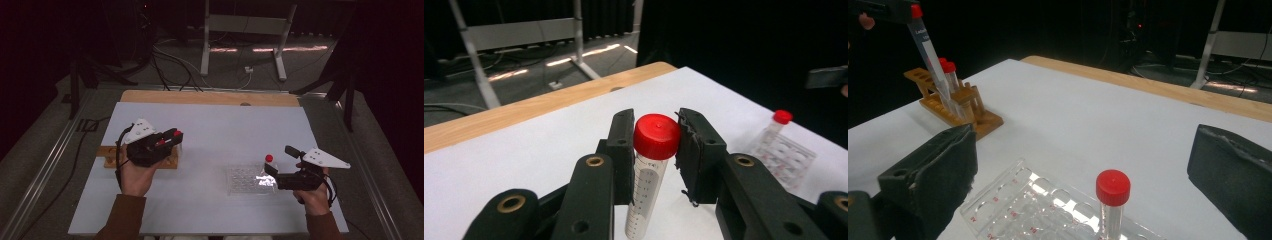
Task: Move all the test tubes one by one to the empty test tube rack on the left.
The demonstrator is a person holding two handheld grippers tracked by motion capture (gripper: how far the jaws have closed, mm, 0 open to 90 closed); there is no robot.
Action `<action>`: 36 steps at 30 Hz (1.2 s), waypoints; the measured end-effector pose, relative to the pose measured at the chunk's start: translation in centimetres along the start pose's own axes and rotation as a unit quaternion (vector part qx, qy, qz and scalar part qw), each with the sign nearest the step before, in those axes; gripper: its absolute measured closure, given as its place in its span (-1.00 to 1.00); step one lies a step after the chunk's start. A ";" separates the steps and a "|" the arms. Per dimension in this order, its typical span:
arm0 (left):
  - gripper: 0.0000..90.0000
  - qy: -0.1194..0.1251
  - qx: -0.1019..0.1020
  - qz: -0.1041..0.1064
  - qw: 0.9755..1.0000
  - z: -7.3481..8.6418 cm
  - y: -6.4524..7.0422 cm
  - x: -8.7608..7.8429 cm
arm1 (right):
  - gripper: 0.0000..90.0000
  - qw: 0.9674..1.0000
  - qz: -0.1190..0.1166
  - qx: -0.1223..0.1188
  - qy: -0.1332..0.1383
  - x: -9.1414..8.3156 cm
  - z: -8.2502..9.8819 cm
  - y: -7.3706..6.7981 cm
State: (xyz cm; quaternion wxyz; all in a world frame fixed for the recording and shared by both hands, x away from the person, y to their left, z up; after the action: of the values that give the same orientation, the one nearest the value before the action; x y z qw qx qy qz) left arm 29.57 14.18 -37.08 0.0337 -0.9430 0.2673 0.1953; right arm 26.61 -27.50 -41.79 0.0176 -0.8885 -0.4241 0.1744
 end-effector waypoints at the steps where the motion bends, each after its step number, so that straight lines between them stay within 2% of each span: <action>1: 0.57 0.000 0.001 -0.005 1.000 0.1 -0.3 -0.2 | -1.00 1.000 0.000 0.000 0.000 0.0 0.0 0.0; 11: 0.57 -0.002 -0.001 -0.053 0.999 0.7 -3.1 -2.0 | -1.00 1.000 0.000 0.000 0.000 -0.1 0.1 0.1; 19: 0.57 -0.001 -0.001 -0.087 0.996 0.7 -4.6 -3.2 | -1.00 1.000 0.000 -0.001 -0.001 -0.2 0.1 0.0; 23: 0.57 -0.002 -0.003 -0.098 0.995 0.8 -5.2 -3.6 | -1.00 1.000 0.000 -0.001 0.000 -0.2 0.1 0.1; 30: 0.57 -0.004 -0.007 -0.120 0.993 1.4 -6.2 -4.2 | -1.00 1.000 0.000 0.000 0.001 -0.3 0.1 0.1; 36: 0.57 -0.005 -0.009 -0.144 0.990 2.1 -7.1 -4.4 | -1.00 1.000 0.000 0.001 0.001 -0.3 0.1 0.1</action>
State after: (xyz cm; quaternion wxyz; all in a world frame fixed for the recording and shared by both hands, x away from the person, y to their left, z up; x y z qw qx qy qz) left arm 29.08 22.76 -37.64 0.0546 -0.9709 0.1267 0.1960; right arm 26.46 -27.78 -41.80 0.0189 -0.8885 -0.4240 0.1741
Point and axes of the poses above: each handheld gripper's, and its own axes: x roughly forward along the jaws, z roughly out of its underside, y roughly to its right, the point moved 1 cm from there along x, roughly forward along the jaws, and after that the axes turned 10 degrees about -z, right-handed, at the moved point
